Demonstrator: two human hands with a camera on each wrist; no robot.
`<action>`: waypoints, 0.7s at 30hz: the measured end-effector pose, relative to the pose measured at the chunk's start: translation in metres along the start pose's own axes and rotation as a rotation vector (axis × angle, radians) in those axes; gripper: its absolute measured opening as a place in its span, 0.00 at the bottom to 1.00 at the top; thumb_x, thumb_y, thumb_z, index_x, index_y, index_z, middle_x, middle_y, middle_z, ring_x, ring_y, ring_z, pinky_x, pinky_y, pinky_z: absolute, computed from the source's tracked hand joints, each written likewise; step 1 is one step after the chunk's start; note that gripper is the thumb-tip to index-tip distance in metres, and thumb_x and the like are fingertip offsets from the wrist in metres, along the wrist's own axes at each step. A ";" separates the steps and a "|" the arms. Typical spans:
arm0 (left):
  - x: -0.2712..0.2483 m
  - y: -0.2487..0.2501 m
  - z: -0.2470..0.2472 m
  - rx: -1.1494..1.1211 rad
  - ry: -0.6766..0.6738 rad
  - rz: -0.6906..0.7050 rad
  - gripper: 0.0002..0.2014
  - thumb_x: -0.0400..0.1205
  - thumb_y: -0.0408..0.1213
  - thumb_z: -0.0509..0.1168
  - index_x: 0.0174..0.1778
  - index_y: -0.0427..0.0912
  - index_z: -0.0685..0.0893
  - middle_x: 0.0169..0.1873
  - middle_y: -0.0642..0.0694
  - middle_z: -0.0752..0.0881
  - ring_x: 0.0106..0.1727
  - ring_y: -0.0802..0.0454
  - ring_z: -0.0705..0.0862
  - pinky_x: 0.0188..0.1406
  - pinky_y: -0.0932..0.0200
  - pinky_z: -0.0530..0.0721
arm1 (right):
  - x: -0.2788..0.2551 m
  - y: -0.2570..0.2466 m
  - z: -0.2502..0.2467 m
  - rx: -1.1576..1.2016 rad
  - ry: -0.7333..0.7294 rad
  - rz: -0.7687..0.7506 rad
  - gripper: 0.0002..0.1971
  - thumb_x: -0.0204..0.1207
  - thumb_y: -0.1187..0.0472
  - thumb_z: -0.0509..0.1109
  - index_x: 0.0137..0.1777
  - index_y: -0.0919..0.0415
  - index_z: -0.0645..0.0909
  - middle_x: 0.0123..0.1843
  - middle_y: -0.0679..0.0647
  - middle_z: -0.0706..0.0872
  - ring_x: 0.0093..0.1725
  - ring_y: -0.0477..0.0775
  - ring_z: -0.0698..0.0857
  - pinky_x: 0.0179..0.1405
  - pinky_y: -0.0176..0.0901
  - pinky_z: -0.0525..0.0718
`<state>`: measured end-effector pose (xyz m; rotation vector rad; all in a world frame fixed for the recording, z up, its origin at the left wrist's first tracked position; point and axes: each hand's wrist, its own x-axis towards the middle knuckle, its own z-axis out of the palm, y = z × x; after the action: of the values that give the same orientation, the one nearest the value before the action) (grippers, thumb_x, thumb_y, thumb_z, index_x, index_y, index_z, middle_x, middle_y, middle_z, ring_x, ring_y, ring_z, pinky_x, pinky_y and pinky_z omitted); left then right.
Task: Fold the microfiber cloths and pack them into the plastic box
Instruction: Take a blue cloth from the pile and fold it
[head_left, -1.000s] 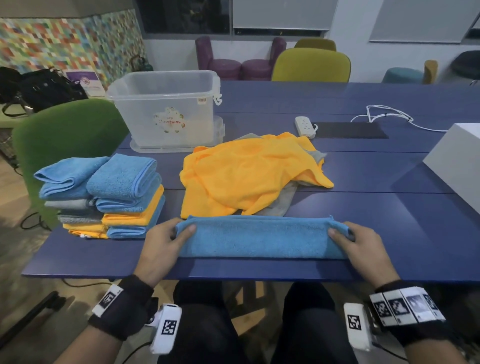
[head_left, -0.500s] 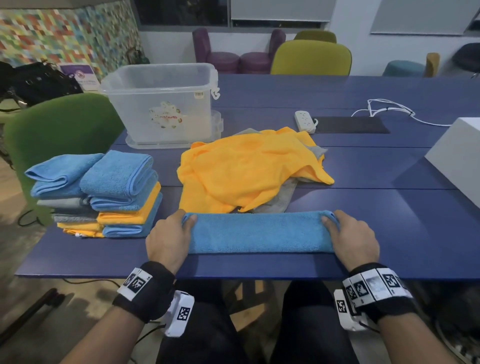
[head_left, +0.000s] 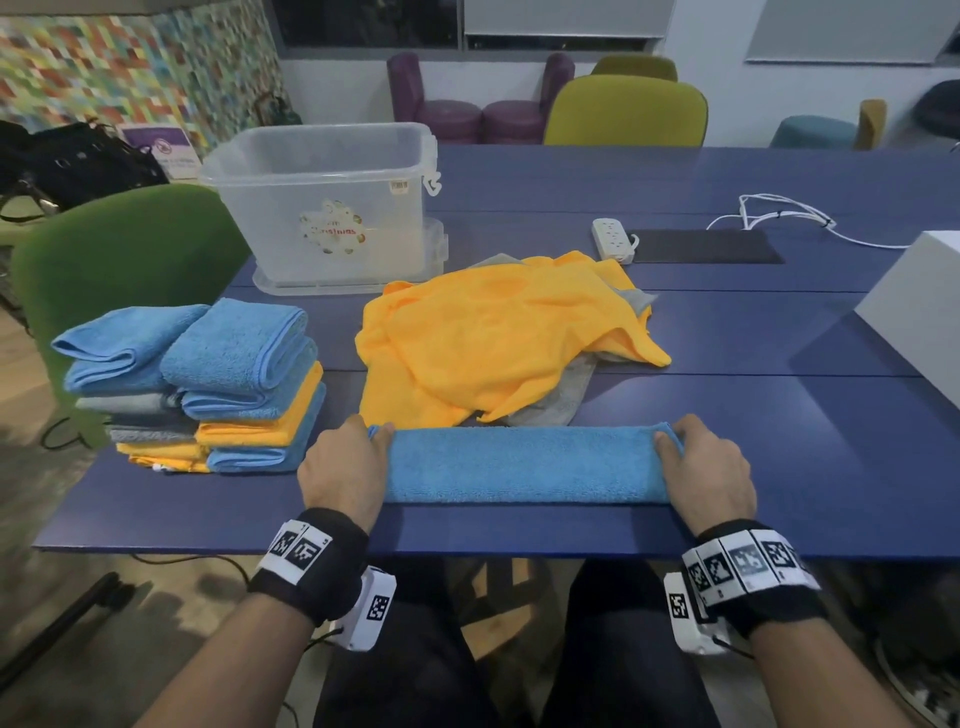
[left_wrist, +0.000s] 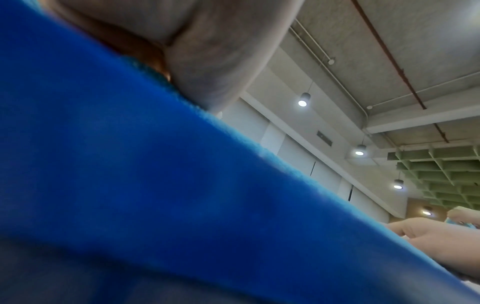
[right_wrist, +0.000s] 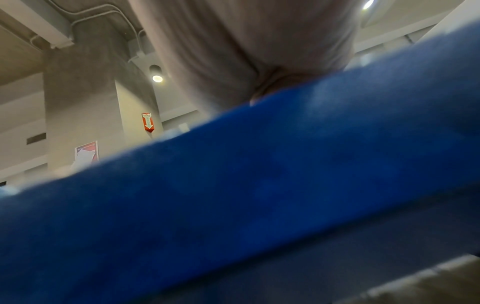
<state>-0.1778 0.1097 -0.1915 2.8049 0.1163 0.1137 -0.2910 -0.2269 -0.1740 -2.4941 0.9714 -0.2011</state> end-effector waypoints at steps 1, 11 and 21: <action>0.000 0.001 0.000 0.005 0.003 0.002 0.22 0.90 0.57 0.58 0.48 0.38 0.78 0.44 0.34 0.87 0.49 0.31 0.85 0.40 0.47 0.77 | 0.000 -0.001 0.000 0.010 0.015 0.001 0.14 0.87 0.47 0.61 0.59 0.58 0.77 0.40 0.57 0.74 0.45 0.64 0.73 0.43 0.54 0.75; -0.029 0.008 -0.015 -0.101 0.209 0.218 0.28 0.91 0.55 0.53 0.71 0.32 0.78 0.67 0.32 0.79 0.68 0.30 0.78 0.62 0.34 0.80 | -0.029 -0.016 0.013 -0.090 0.251 -0.377 0.23 0.84 0.55 0.62 0.77 0.63 0.72 0.76 0.64 0.75 0.71 0.70 0.77 0.64 0.67 0.79; -0.050 0.027 0.047 0.070 -0.170 0.613 0.35 0.89 0.54 0.31 0.91 0.45 0.56 0.91 0.50 0.48 0.91 0.47 0.42 0.89 0.32 0.45 | -0.069 -0.074 0.088 -0.205 -0.234 -0.754 0.34 0.86 0.42 0.31 0.91 0.50 0.45 0.92 0.47 0.43 0.90 0.52 0.40 0.88 0.65 0.47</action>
<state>-0.2216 0.0640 -0.2302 2.8024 -0.7921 0.0118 -0.2716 -0.1014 -0.2163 -2.8770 -0.0775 -0.0352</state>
